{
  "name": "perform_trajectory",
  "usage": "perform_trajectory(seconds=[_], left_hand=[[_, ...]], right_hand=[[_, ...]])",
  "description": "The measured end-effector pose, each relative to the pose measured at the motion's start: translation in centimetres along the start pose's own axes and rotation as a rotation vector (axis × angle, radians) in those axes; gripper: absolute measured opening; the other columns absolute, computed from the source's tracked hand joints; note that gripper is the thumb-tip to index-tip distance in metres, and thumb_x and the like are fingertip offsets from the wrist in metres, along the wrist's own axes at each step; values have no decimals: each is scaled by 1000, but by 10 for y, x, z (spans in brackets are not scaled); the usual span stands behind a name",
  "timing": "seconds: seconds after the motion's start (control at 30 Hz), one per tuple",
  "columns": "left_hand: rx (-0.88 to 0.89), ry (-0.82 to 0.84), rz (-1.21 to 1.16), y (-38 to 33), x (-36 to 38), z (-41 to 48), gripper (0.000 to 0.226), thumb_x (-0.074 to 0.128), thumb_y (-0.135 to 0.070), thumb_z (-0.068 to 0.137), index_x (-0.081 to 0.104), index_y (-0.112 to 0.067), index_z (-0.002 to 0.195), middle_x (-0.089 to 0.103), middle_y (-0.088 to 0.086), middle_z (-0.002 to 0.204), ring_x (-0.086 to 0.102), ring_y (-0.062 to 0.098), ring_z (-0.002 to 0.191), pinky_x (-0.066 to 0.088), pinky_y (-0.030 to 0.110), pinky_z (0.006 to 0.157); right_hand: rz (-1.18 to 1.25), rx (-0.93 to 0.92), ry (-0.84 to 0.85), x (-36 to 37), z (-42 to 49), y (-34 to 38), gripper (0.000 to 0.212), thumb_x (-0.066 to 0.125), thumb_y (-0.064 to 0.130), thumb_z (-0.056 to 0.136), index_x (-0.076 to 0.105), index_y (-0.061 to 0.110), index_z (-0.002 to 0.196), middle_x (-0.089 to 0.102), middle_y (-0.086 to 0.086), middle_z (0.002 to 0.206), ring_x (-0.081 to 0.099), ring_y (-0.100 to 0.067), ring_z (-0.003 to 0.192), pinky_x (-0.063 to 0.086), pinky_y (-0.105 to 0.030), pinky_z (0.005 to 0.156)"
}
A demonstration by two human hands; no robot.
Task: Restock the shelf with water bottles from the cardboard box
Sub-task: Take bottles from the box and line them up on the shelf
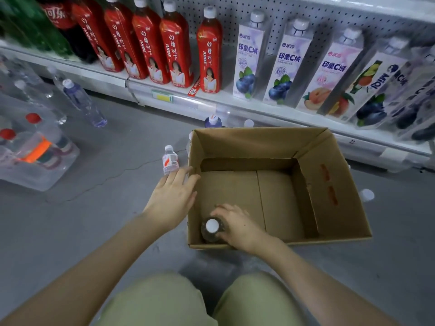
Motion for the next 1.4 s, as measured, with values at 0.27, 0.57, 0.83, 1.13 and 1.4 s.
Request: perform_trajectory(seconds=[0.27,0.57,0.83,1.13,1.4], left_hand=[[-26,-20,-17,17,12,-19,30,66,-20,84,62,-13,113,58,13,122,62,34,98,52,44,78],[-1,-13,-76,15,15,-5,30,64,-22,86,59,-15,114,55,11,125,58,33,106,50,44,83],[-28,12,-116,20,4,14,35,47,-28,96,49,-18,128,42,6,140,45,28,125,41,41,99],[-38,-4,-131,20,-25,38,35,45,-27,96,47,-19,130,41,6,141,43,29,126,37,41,101],[-45,-7,-122,28,-43,65,37,44,-28,96,46,-19,132,41,6,140,45,28,122,37,40,100]], right_hand=[[48,0,64,9,20,-1,32,75,26,74,58,22,101,60,-1,108,54,-24,102,43,-38,86],[181,72,-11,-4,23,-13,28,71,14,78,52,31,88,64,4,93,59,-19,89,50,-44,82],[366,91,-187,-49,18,-26,32,72,8,78,59,19,105,61,4,106,55,-12,101,43,-22,86],[389,100,-299,-89,29,-22,28,68,12,82,58,18,107,61,4,105,56,-13,99,40,-19,75],[533,24,-446,-127,24,-15,34,61,11,89,53,18,121,58,0,122,52,-15,115,46,-33,97]])
Point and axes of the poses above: each hand's wrist, its own z-axis towards the middle knuckle, its own x-axis out of the palm, y = z × x, the point moved 1 cm from there along z, towards the middle knuckle
